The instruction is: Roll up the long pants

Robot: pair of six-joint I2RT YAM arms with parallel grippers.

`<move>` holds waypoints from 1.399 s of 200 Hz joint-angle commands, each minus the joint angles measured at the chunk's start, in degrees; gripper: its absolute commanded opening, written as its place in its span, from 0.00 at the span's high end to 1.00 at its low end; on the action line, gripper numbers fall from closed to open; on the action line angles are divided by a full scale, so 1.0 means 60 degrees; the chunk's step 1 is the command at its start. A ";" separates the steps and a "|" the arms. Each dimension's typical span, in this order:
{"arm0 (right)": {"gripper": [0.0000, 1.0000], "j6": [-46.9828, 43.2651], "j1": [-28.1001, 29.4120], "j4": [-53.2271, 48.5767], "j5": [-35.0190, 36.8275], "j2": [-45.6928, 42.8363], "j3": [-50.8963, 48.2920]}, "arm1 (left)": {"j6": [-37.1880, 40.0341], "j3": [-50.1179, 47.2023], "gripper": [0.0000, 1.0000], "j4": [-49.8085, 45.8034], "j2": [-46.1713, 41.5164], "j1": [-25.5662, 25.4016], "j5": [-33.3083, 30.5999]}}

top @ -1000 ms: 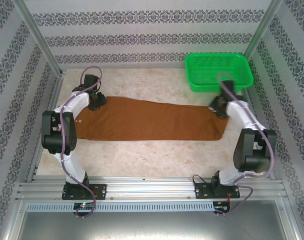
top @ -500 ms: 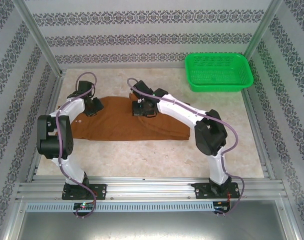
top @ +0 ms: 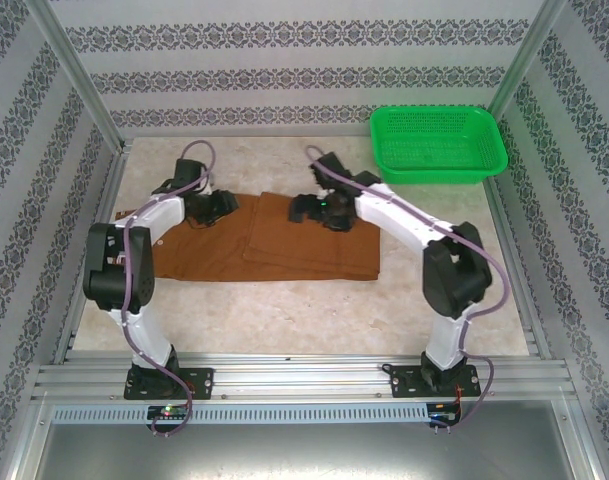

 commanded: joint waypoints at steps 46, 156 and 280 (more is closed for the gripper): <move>0.03 0.0267 -0.0572 0.0985 -0.0340 -0.0167 -0.1601 | 0.0551 0.1563 0.54 -0.0887 0.1671 -0.0991 0.0392; 0.04 0.0318 -0.0616 0.1286 -0.0602 0.0383 -0.1782 | 0.0838 0.1442 0.64 -0.0843 0.2639 -0.1296 0.1023; 0.03 0.0627 -0.1209 0.1345 0.0143 -0.0623 -0.2434 | 0.1485 0.1509 1.00 -0.2758 -0.0970 -0.1198 -0.0587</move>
